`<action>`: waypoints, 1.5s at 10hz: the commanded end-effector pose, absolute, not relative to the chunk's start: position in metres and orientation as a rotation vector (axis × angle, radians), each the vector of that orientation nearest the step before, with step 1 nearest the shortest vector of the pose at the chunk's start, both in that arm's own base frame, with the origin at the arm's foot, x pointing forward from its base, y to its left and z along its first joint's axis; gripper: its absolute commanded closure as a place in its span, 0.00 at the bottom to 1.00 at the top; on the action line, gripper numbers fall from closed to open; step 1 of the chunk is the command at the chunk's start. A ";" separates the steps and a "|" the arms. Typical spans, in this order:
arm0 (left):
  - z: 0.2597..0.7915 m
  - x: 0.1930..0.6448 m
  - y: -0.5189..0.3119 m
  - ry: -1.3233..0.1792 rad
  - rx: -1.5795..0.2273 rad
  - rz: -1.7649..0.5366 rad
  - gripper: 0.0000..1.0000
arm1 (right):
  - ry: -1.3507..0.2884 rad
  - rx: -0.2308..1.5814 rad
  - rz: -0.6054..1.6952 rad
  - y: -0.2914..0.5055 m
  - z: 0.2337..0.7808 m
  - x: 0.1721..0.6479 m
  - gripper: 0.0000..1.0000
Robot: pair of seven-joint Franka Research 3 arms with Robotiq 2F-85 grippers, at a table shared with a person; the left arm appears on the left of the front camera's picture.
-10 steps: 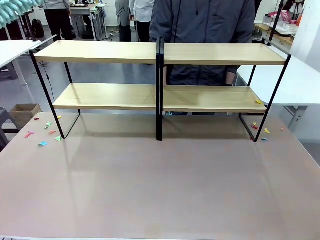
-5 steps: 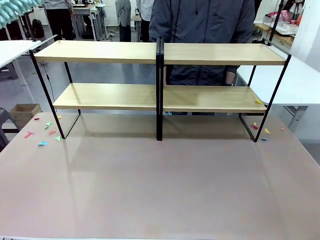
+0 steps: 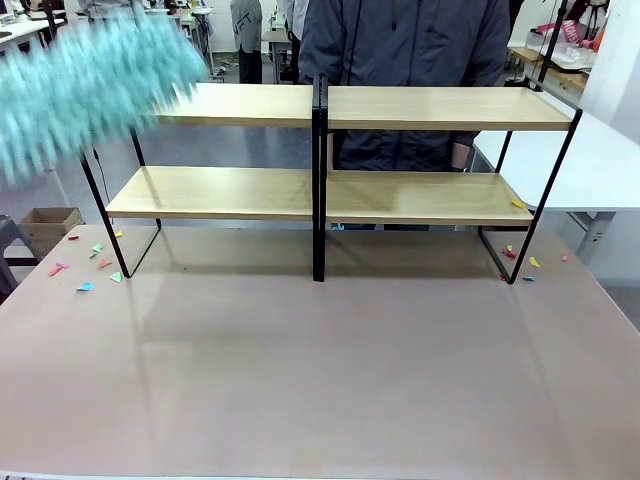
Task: Clean the shelves.
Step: Place the Duster on the table.
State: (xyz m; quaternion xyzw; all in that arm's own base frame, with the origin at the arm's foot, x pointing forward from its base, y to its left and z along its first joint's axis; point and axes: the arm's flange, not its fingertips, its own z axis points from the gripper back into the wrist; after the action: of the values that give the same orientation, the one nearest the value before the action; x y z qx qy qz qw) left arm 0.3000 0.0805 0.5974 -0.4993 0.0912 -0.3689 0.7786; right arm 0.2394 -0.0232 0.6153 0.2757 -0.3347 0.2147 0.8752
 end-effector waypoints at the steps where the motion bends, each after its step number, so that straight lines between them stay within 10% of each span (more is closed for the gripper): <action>1: 0.547 0.306 0.091 0.620 -0.960 -1.012 0.88 | -0.329 0.651 0.079 -0.007 0.548 0.246 0.00; 3: 0.490 0.320 0.067 0.735 -0.980 -1.028 0.88 | -0.193 0.680 0.018 0.017 0.482 0.244 0.00; 4: 0.484 0.335 0.072 0.636 -0.903 -0.784 0.88 | -0.436 0.522 0.048 -0.003 0.499 0.235 0.00; 9: 0.407 0.335 0.026 0.746 -0.958 -0.938 0.88 | -0.015 0.862 -0.180 0.017 0.449 0.337 0.00; 15: 0.343 0.368 0.007 0.584 -0.965 -0.845 0.88 | 0.039 0.880 -0.260 0.004 0.417 0.352 0.00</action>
State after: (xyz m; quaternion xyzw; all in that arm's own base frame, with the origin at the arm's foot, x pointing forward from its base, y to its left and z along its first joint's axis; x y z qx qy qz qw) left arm 0.3710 0.0112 0.3417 -0.4467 0.2781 -0.3982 0.7514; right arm 0.3574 0.0052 0.4047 0.4266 0.0260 -0.1439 0.8926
